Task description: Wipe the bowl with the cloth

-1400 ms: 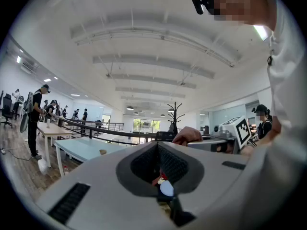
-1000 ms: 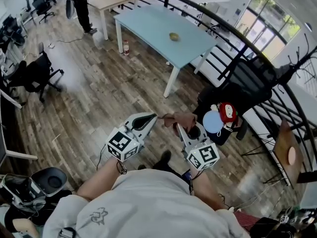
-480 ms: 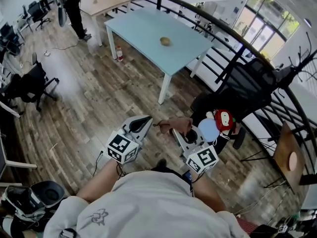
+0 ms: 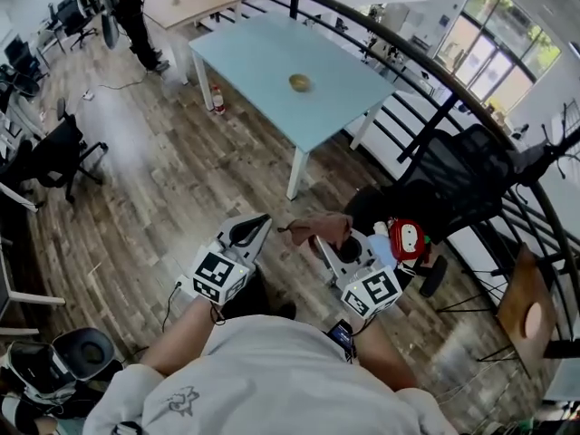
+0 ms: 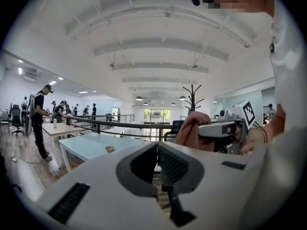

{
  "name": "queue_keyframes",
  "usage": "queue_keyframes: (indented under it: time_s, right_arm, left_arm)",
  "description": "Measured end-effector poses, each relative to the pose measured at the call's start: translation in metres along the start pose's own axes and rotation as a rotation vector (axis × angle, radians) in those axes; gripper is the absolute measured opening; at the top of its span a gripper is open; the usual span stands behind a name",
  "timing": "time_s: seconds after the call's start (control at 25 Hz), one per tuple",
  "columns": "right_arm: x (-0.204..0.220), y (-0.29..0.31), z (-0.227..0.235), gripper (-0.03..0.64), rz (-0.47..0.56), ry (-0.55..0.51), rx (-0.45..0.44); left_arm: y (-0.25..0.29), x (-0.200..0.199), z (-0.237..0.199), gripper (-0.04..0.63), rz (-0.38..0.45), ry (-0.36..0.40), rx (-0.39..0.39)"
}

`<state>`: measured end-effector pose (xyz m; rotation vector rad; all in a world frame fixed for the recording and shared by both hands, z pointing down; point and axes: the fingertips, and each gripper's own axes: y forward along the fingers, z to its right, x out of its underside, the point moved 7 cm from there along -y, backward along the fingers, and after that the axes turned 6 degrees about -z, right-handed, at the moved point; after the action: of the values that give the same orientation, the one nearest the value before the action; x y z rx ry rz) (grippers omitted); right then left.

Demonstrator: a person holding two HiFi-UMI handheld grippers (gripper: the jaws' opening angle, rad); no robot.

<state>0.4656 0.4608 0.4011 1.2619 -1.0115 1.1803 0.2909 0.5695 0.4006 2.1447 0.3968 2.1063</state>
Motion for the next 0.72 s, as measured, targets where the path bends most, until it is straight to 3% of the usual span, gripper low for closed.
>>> queue_keyframes:
  time_s: [0.28,0.48,0.72]
  right_arm:
    - [-0.01,0.052,0.042,0.107,-0.008,0.0,-0.012]
    - [-0.019,0.121,0.075,0.107,-0.022,0.014,-0.019]
    - [-0.038,0.204,0.097,0.107,-0.018,0.0,-0.018]
  left_arm:
    - [0.041,-0.007,-0.054,0.014,0.007,-0.029,0.012]
    - [0.06,-0.017,-0.118,0.014,0.048,-0.056,0.02]
    - [0.075,-0.03,-0.2,0.014,0.041,-0.057,0.038]
